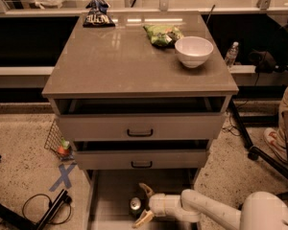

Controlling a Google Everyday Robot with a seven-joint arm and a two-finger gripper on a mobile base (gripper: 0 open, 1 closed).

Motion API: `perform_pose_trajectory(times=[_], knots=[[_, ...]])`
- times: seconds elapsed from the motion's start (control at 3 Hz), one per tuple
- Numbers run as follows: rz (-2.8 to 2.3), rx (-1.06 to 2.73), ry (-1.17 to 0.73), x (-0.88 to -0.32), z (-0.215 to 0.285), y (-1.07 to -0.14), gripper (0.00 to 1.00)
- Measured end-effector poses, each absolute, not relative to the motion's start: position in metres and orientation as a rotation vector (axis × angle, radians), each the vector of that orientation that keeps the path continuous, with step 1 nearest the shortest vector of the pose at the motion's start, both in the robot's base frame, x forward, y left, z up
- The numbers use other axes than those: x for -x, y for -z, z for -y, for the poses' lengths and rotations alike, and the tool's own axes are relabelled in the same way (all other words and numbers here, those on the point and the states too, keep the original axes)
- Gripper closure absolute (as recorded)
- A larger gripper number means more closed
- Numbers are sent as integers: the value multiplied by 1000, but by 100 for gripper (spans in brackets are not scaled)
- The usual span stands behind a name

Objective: Pick green can from bottom drawer and place on counter

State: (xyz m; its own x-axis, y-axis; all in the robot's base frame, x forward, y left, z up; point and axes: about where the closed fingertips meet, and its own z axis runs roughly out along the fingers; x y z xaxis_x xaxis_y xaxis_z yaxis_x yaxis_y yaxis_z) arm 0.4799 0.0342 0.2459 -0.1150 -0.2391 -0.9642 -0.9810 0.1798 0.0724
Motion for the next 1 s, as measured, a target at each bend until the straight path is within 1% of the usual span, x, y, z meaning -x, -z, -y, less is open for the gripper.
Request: perform_pose_trajectory(times=[0.33, 1.0], knots=[[-1528, 1193, -1038, -491, -44, -214, 3], [-1533, 1190, -1046, -503, -54, -195, 49]])
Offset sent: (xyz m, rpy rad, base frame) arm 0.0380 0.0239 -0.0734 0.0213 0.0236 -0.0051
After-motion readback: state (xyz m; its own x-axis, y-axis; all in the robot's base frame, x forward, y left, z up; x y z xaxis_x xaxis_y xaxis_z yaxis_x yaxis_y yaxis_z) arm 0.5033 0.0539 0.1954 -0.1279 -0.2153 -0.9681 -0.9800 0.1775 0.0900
